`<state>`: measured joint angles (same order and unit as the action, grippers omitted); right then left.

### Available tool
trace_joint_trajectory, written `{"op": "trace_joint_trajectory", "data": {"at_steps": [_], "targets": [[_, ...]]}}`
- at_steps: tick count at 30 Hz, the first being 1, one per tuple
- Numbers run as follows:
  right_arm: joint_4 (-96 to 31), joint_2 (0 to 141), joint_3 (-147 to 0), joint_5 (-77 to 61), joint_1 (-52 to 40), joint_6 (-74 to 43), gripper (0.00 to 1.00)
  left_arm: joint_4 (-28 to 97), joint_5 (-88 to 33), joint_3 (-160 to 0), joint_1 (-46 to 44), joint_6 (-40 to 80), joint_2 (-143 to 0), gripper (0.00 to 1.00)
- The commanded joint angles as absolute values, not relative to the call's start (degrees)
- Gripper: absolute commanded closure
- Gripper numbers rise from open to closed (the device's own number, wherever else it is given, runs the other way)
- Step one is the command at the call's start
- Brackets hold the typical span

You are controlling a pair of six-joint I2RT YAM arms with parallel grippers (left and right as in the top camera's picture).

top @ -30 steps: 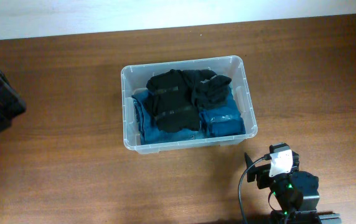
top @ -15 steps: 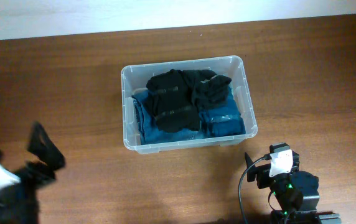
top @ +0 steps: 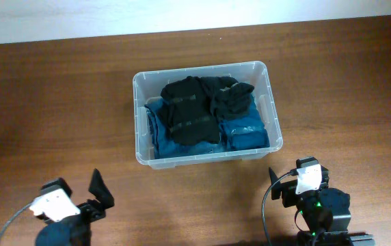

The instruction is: Pack container

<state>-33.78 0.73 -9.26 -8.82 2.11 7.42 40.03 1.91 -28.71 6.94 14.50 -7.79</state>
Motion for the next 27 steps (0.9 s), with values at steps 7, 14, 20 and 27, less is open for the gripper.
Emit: {"op": "trace_joint_trajectory", "data": {"at_steps": [7,14,20,27], "targets": [[-33.7,0.2,-8.9,-8.3,2.3,6.7,0.02,34.4,-1.7,-15.6,3.6,13.8,-0.3,0.01],[-33.7,0.2,-8.9,-8.3,2.3,6.7,0.02,27.8,-1.8,-7.8,0.5,13.8,-0.3,0.01],[-33.7,0.2,-8.9,-8.3,2.3,6.7,0.02,27.5,-1.8,-7.8,0.5,13.8,-0.7,0.01],[-33.7,0.2,-8.9,-8.3,2.3,6.7,0.02,27.5,-1.8,-7.8,0.5,13.8,-0.7,0.01]]}}
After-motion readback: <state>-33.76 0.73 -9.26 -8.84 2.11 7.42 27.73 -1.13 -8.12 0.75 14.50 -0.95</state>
